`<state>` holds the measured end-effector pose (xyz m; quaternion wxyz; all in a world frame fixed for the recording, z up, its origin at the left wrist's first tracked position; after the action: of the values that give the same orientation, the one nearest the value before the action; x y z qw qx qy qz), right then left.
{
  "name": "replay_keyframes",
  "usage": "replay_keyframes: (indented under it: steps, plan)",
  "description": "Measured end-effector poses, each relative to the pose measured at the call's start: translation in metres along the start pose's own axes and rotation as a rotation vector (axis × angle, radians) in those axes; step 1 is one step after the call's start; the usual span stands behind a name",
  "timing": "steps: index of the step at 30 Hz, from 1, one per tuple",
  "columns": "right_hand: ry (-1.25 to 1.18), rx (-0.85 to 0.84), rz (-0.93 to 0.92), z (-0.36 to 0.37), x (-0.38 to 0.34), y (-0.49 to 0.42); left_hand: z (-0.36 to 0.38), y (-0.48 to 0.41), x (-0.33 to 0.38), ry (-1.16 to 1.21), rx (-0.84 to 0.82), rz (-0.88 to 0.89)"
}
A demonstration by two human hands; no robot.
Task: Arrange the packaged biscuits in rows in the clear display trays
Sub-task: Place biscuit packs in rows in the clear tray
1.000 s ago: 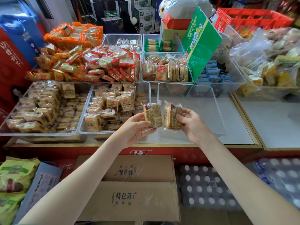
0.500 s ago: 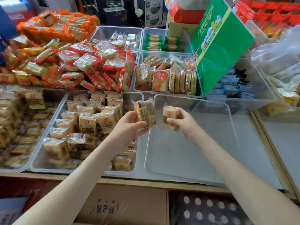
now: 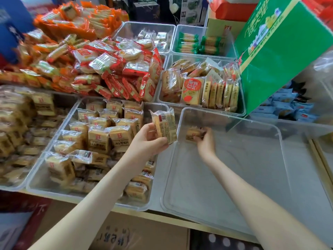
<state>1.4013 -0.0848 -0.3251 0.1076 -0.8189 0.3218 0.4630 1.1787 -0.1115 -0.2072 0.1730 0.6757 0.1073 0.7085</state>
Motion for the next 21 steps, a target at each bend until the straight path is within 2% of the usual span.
replay_keyframes:
  steps: [3, 5, 6, 7, 10, 12, 15, 16, 18, 21]
  plan:
    - [-0.060, 0.099, 0.036, -0.012, -0.010, 0.007, 0.007, 0.004, 0.002, -0.149, 0.045, 0.100]
    - [-0.064, 0.143, -0.069, -0.030, -0.032, 0.015, 0.013, 0.009, 0.004, -0.303, 0.104, 0.230]
    - [-0.108, 0.105, -0.132, -0.040, -0.047, 0.023, 0.019, 0.013, 0.006, -0.352, 0.121, 0.296]
    - [-0.194, -0.003, -0.170, -0.047, -0.062, 0.034, 0.027, 0.018, 0.007, -0.389, 0.122, 0.357]
    - [-0.467, -0.473, -0.144, -0.059, -0.095, 0.072, 0.052, 0.020, 0.004, -0.519, 0.105, 0.530]
    - [-0.452, -0.502, -0.112, -0.060, -0.093, 0.077, 0.062, 0.015, 0.001, -0.642, 0.064, 0.603]
    - [-0.435, -0.378, -0.004, -0.059, -0.066, 0.066, 0.069, 0.007, -0.011, -1.010, -0.057, 0.737]
    - [-0.409, -0.372, 0.030, -0.057, -0.054, 0.062, 0.068, 0.006, -0.016, -1.189, -0.071, 0.742]
    - [-0.329, -0.395, 0.069, -0.055, -0.031, 0.059, 0.063, 0.006, -0.025, -1.480, -0.060, 0.640]
    - [-0.154, -0.444, 0.027, -0.056, -0.012, 0.058, 0.060, 0.011, -0.030, -1.667, -0.039, 0.543]
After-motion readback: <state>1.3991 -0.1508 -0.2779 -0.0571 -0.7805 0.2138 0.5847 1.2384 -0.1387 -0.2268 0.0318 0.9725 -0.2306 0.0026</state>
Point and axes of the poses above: each hand's wrist, its own y-axis away from the middle knuckle, its own z-axis out of the palm, x = y × z, the point moved 4 cm from there along -y, towards the middle knuckle, and after that the axes turned 8 degrees about x, right-handed, at the moved point
